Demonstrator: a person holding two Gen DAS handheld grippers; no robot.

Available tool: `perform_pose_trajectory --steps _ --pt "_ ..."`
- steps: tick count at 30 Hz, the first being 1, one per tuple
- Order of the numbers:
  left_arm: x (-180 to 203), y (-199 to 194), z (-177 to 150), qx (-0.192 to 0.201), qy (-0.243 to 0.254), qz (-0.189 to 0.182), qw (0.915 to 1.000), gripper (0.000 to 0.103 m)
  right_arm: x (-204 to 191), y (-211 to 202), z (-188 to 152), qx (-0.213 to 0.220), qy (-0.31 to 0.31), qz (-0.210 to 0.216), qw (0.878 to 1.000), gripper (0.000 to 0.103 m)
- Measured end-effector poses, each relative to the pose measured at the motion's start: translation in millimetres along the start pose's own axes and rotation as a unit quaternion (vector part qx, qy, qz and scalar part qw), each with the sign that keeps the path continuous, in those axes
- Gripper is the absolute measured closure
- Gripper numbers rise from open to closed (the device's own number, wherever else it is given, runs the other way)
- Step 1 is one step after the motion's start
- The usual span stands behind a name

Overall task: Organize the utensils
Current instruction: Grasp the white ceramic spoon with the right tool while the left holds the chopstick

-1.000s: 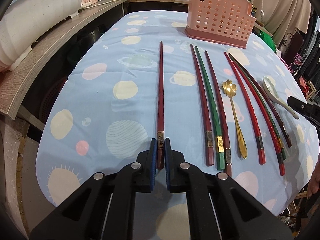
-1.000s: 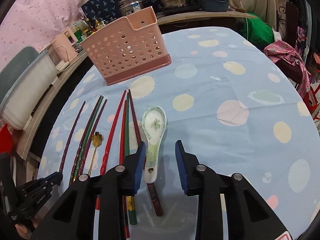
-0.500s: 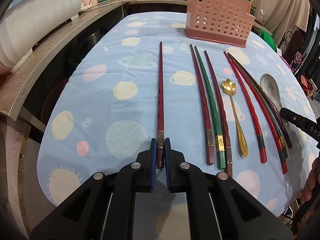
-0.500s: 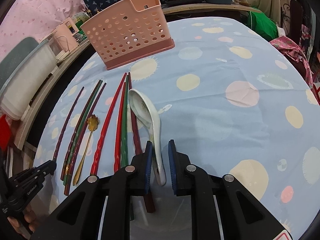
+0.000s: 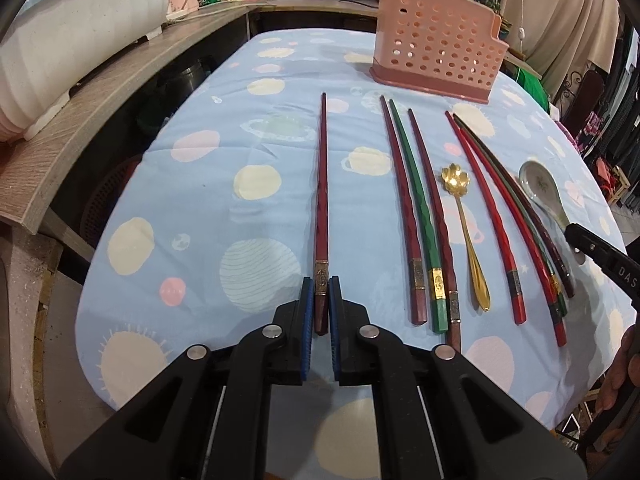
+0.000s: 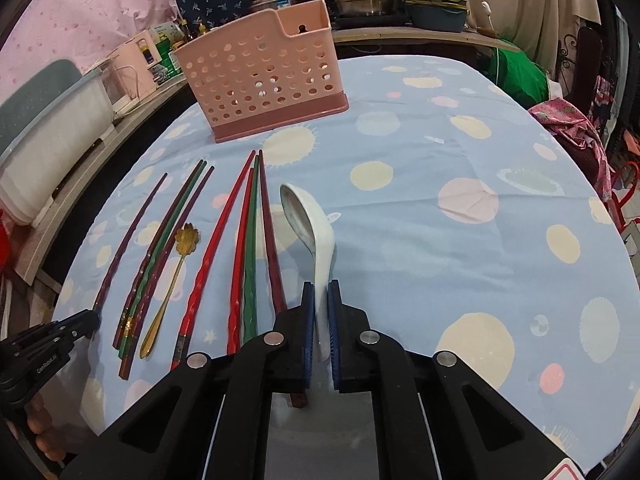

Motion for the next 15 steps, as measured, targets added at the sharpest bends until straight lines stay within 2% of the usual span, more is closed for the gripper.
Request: perform_pose_trajectory --steps 4,5,10,13,15 --pt "-7.4 -15.9 11.2 0.019 -0.012 -0.006 0.9997 0.096 2.5 -18.0 15.1 0.021 0.004 -0.004 1.0 0.098" --pt "-8.9 -20.3 15.1 0.025 -0.015 -0.007 0.9996 0.096 2.9 -22.2 19.3 0.026 0.006 0.0 1.0 0.102" --pt "-13.6 -47.9 44.2 0.07 -0.02 -0.008 0.9973 0.096 2.8 -33.1 36.6 0.045 -0.001 -0.009 0.999 0.102" --pt "-14.9 -58.9 57.0 0.09 -0.024 -0.008 0.9956 0.096 5.0 -29.2 29.1 0.03 0.005 0.007 1.0 0.102" --pt "-14.0 -60.3 57.1 0.091 -0.024 -0.008 0.9955 0.096 5.1 -28.8 18.6 0.023 0.006 0.006 1.0 0.095"
Point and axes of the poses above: each gripper's, at about its wrist camera, not at the fingertips, and y roughly the way its jaws point, x to its right, z to its top, the point moved 5 cm from there along y, roughly the way its jaws point
